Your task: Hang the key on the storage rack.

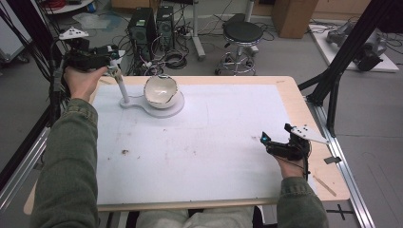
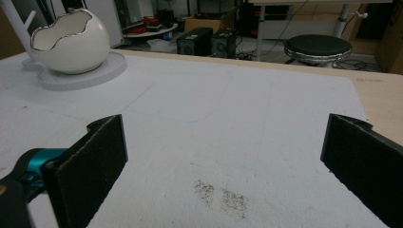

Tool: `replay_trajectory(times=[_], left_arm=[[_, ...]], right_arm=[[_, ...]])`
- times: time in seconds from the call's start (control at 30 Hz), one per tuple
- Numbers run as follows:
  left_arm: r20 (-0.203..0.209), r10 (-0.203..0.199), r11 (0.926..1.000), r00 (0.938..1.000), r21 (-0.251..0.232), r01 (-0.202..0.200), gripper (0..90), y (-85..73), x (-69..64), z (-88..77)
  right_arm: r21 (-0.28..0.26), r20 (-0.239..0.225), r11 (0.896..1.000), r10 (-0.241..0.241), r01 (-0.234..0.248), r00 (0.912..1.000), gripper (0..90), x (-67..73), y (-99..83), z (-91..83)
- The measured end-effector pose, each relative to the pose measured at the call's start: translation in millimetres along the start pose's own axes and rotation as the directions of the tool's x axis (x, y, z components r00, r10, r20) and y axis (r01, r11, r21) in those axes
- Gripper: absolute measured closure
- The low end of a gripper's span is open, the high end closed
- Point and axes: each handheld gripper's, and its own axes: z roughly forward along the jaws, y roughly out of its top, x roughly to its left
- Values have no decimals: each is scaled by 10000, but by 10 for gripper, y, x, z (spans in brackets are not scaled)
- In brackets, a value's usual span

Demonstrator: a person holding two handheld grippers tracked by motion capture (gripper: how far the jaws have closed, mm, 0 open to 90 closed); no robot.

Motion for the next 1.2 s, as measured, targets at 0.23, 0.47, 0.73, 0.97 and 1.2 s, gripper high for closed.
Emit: replay_trajectory(times=[0.23,0.47,0.73,0.97,1.2], left_arm=[[881,-551,9985,9946,100,544,306,-89,53,-25],[704,-453,9985,9965,331,430,128,-178,7,21],[532,-509,9980,9973,400,488,16,-296,-93,40],[851,-601,9982,9946,65,598,16,-374,-205,-46],[867,-582,9961,9945,-610,636,16,-458,-270,-198]], right_arm=[[26,39,10000,49,-49,10000,5,-1,0,6],[28,37,10000,38,-38,10000,5,0,-1,9],[-30,58,10000,46,-46,10000,5,-8,5,16],[7,54,10000,88,-88,9999,5,-3,3,19],[7,61,10000,67,-67,10000,5,-3,2,21]])
